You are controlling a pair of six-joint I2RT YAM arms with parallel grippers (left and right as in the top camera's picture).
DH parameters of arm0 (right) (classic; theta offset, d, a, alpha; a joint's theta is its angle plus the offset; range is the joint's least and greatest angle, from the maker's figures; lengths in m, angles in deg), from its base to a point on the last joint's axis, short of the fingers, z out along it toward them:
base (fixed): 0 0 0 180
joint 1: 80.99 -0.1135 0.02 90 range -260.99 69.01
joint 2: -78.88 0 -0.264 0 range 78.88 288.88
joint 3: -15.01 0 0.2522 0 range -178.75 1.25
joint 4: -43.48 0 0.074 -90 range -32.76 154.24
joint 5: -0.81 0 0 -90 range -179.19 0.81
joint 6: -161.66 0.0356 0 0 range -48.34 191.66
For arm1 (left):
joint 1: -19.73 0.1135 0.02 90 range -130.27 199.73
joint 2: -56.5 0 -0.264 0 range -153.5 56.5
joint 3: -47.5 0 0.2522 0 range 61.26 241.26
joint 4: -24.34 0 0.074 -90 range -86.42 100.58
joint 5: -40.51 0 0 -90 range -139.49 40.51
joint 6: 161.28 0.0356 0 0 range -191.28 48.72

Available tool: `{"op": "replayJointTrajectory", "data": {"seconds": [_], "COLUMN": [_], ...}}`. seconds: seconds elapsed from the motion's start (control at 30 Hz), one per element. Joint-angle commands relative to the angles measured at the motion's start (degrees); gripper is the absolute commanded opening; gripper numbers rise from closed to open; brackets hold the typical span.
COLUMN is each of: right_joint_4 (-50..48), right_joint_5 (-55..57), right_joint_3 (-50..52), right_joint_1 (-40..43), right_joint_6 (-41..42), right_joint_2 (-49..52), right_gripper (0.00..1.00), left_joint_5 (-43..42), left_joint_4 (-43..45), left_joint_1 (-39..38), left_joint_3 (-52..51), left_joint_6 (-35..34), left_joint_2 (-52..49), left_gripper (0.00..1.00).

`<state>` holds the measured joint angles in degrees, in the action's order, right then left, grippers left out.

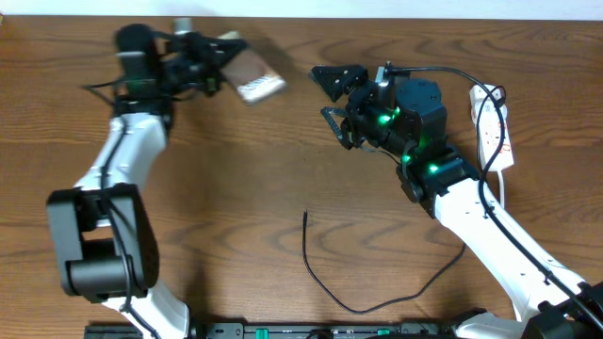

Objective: Plug charger to phone and switch on socket

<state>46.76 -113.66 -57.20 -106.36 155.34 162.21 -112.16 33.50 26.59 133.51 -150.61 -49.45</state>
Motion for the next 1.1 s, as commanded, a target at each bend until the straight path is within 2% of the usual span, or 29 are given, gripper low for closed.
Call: {"op": "replayJointTrajectory", "data": {"seconds": [0.0, 0.1, 0.23, 0.37, 0.57, 0.67, 0.77, 0.93, 1.07], "right_joint_4": [0.0, 1.0, 5.5, 10.1, 24.7, 34.2, 39.4, 40.1, 34.2], "right_joint_5": [-0.8, -1.5, -2.4, -5.1, -4.8, 0.6, 5.3, 10.9, 10.8], "right_joint_3": [-0.8, -0.8, -0.9, -1.0, -2.3, -2.6, -2.6, -2.6, -2.7], "right_joint_1": [-0.1, -0.2, -0.2, -0.2, -2.7, -6.5, -10.9, -15.9, -17.1], "right_joint_6": [-11.4, -19.7, -23.2, -25.5, -30.1, -33.0, -37.2, -37.0, -39.5], "right_joint_2": [-0.6, -0.6, -0.6, -0.6, 0.1, 1.2, 2.2, 2.2, 2.2], "right_gripper": [0.99, 0.99, 0.99, 0.99, 0.99, 0.99, 0.99, 0.99, 0.99], "left_joint_5": [-10.1, -15.4, -20.0, -21.4, -21.6, -21.8, -21.8, -22.9, -23.5], "left_joint_4": [0.6, 0.6, 0.6, 0.6, 0.6, 0.6, 0.5, 0.5, 0.5], "left_joint_1": [4.9, 9.3, 13.7, 16.9, 18.9, 18.9, 18.8, 18.8, 18.8], "left_joint_3": [1.5, 1.5, 1.5, 1.5, 1.5, 1.5, 1.4, 1.4, 1.4], "left_joint_6": [5.5, 9.5, 12.9, 13.4, 14.9, 15.3, 15.3, 15.2, 15.2], "left_joint_2": [1.6, 1.6, 1.6, 1.6, 1.6, 1.6, 1.6, 1.6, 1.6], "left_gripper": [0.07, 0.07, 0.07, 0.07, 0.07, 0.08, 0.08, 0.07, 0.08]}}
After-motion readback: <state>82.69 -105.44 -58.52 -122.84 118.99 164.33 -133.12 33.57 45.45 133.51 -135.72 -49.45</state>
